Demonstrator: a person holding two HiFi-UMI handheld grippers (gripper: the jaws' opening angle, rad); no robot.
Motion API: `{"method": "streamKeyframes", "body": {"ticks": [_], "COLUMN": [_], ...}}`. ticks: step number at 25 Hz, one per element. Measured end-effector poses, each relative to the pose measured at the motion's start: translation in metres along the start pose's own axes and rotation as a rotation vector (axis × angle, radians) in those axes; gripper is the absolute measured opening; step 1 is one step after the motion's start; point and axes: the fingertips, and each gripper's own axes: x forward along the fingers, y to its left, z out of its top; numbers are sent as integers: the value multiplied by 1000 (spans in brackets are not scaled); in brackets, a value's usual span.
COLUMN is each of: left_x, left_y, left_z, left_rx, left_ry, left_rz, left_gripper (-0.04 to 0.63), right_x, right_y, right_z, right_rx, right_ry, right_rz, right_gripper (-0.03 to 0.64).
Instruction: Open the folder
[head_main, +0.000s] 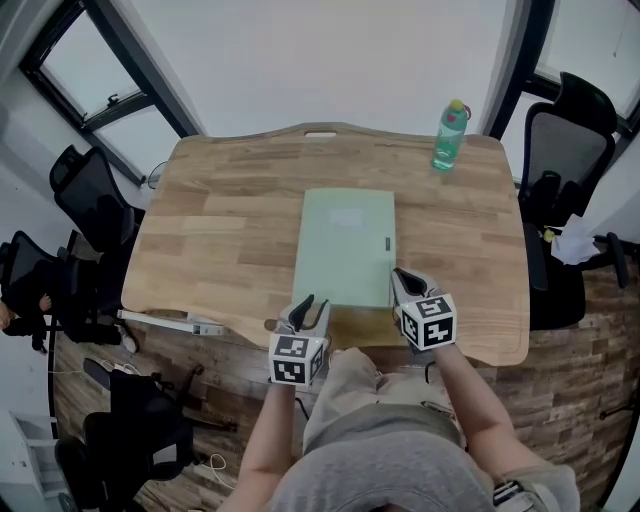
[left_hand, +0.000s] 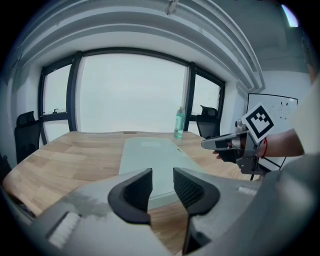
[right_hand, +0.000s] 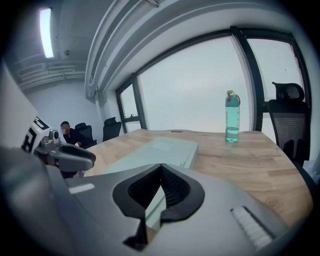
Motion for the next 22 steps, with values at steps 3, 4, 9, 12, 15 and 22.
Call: {"method": "streamKeyframes", "body": {"ticks": [3,4,9,12,15,22], "left_x": [7,9,21,30,38,48], "left_y": [8,10,16,21,25,24], "left_z": [-13,-16,-33,-45,-55,-61], "left_rx": [64,82,128,168,193,285], "left_ry": [65,83,177,225,271,328], "left_rz": [5,9,-7,-6,6,1], "left_gripper": [171,190,262,285,314,345], "right_x": [11,14,26,33,39,49], "right_y": [-6,-7,-16,-20,-23,-27], "right_z": [-13,-17,-34,-42,-48,-55], "right_rx": [-7,-10,-9,-6,-1,-1], "right_ry": [52,67,126,155,186,225], "right_rz": [-5,-4,-10,-10,-6,3], "right_gripper": [0,0,0,0,0,0]}}
